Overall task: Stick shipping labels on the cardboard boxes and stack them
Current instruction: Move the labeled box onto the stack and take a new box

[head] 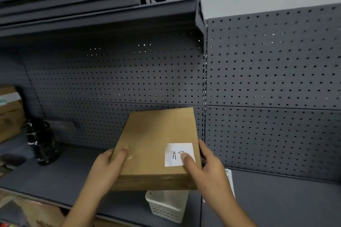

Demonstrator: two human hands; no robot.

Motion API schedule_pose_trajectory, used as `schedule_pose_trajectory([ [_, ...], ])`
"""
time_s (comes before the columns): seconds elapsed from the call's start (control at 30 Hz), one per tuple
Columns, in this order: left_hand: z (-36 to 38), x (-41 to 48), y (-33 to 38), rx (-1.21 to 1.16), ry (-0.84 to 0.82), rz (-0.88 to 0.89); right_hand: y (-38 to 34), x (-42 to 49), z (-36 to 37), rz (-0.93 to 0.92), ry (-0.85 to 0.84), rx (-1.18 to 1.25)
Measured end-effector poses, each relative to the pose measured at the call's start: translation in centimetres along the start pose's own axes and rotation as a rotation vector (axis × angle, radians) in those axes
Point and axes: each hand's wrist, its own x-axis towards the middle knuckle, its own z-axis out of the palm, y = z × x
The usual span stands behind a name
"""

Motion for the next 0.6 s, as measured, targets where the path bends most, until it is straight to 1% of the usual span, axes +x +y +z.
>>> schedule_pose_trajectory([
  [0.17, 5.7, -3.5, 2.2, -0.019, -0.078, 0.053, 1.4, -1.9, -7.3, 0.007, 0.059, 0.022],
  [0.6, 23.0, -11.4, 6.1, -0.01, -0.273, 0.156, 6.6, -6.8, -26.0, 0.028, 0.171, -0.043],
])
